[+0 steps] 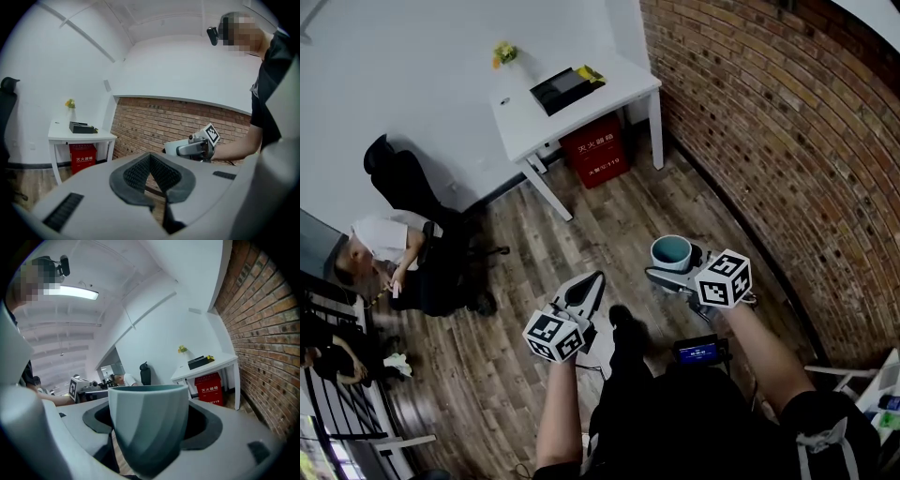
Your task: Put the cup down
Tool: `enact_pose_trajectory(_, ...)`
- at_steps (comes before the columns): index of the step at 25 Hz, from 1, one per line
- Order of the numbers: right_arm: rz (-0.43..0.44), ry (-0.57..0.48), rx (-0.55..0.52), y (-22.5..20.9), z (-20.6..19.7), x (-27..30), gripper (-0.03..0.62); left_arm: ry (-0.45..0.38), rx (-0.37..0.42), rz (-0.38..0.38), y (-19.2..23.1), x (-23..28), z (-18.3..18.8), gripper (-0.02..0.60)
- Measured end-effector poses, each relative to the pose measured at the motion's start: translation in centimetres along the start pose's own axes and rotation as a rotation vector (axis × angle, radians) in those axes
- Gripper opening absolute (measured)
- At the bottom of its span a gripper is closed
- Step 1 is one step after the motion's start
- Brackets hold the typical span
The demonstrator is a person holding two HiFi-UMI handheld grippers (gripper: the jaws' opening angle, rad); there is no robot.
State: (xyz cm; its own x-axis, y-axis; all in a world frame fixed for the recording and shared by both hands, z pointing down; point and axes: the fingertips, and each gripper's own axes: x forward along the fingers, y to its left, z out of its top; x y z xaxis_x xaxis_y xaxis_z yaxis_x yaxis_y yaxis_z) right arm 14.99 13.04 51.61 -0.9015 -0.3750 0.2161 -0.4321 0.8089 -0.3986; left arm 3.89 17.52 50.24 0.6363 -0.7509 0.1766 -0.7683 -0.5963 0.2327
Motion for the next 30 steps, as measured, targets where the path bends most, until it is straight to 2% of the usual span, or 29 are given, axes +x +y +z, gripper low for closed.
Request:
enact_pose_trajectory(6,-0.057,0.002,0.016,-5.5,2.7,5.5,0.402,-0.023,-0.030,-0.028,8.7,4.0,1.7,0.008)
enact_pose_trajectory(14,-0.100,-0.037,0.035,-12.4,11.4,16.9,0.402,-0.013,-0.010,-0.039,22.7,7.7,6.9,0.008)
enact_pose_trajectory(17,-0.096,-0.040,0.045,-13.8,13.4,21.1,0.402,-0.014,-0.019,-0.032,27.4,8.4,8.1,0.008)
enact_pose_trajectory(24,-0.106,-0.018,0.061,-18.1,15.9,26.8,0.402,-0.008,-0.041,-0.032,34.2,10.9,9.5,0.008)
enact_pose_trajectory(30,-0.092,-0.015,0.079,-23.9,17.7,30.8,0.402,-0.005,-0.053,-0.031,38.9,15.7,10.2,0.008)
